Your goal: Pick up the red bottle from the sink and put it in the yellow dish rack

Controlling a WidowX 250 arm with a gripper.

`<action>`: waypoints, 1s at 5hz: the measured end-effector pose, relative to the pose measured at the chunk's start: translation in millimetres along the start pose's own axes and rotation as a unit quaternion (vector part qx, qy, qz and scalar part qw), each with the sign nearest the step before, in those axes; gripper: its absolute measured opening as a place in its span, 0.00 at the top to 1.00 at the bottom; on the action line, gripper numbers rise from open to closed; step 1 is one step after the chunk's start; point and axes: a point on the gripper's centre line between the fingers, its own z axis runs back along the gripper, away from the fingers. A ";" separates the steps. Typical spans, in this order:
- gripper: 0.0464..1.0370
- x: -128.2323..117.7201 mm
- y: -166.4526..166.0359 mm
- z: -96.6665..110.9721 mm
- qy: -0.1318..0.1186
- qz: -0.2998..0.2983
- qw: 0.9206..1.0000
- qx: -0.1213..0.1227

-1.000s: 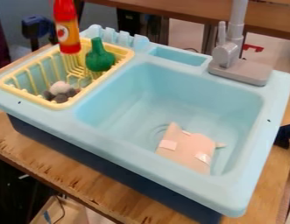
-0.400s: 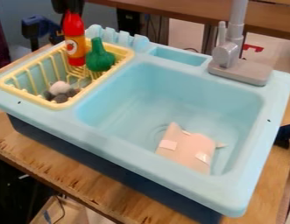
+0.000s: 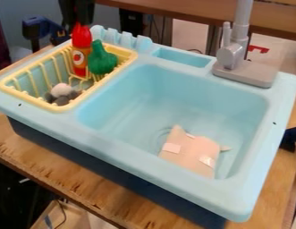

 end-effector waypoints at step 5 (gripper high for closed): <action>0.03 -8.6 -6.4 27.1 -0.020 0.008 1.000 -0.012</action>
